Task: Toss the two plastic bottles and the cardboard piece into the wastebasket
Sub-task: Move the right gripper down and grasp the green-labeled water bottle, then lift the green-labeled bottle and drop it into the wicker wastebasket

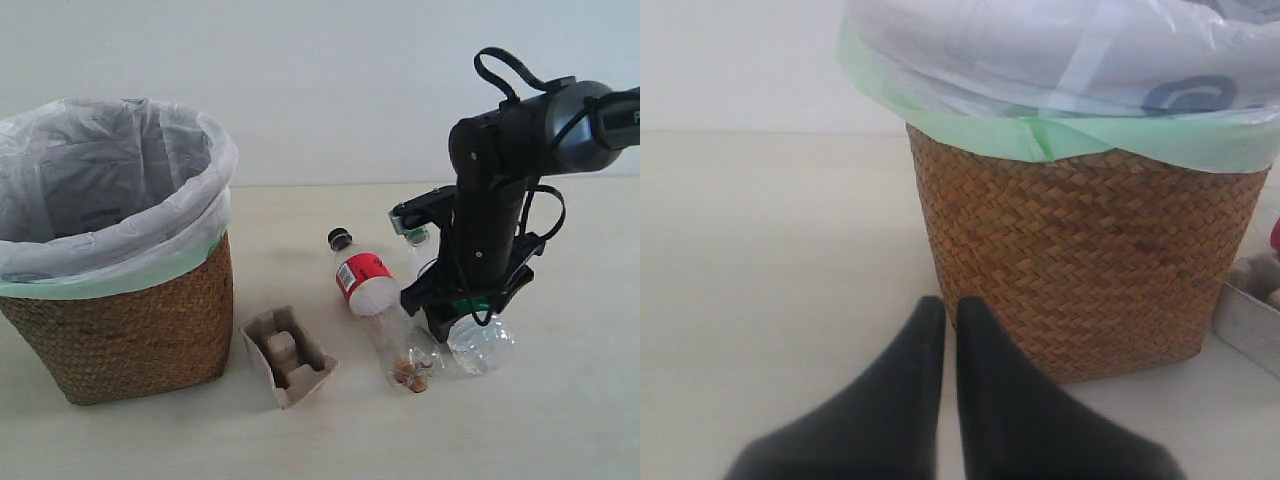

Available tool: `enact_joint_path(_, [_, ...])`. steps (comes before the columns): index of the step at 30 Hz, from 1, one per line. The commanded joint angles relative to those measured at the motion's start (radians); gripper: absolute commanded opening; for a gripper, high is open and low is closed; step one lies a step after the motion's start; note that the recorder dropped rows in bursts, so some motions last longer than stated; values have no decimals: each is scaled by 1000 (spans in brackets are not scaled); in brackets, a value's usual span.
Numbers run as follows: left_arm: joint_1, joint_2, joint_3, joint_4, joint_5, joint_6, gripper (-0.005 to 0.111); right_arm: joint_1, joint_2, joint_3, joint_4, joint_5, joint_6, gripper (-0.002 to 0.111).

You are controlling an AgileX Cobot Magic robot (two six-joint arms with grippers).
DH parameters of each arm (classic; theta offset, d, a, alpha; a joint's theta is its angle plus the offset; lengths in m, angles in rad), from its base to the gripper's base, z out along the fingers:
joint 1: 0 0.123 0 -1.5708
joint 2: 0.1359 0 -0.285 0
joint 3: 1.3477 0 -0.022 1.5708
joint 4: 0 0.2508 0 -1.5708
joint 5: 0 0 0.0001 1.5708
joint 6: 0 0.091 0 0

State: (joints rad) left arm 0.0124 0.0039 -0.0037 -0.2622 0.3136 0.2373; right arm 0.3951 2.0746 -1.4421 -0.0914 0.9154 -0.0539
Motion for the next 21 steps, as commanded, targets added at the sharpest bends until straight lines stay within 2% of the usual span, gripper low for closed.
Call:
enact_joint_path(1, [4, -4, 4, -3, -7, 3, 4, -6, 12, -1, -24, -17, 20, 58])
enact_joint_path(5, [4, -4, 4, -3, -7, 3, 4, -6, 29, -1, -33, -15, 54, 55])
enact_joint_path(7, [4, -4, 4, -3, -7, 3, 4, -6, 35, -1, -33, -15, 54, 48])
enact_joint_path(9, [4, -4, 4, -3, -7, 3, 4, -7, 37, -1, -44, -22, 114, 31])
enact_joint_path(11, [4, -4, 4, -3, -7, 3, 4, -11, 40, -1, -91, -26, 220, 5])
enact_joint_path(12, [4, -4, 4, -3, -7, 3, 4, -12, 40, -1, -104, -22, 244, 0])
enact_joint_path(16, [4, -4, 4, -3, -7, 3, 4, -39, 13, -1, -150, -19, 322, 0])
enact_joint_path(21, [4, -4, 4, -3, -7, 3, 4, -75, -97, -1, -150, -8, 301, 0])
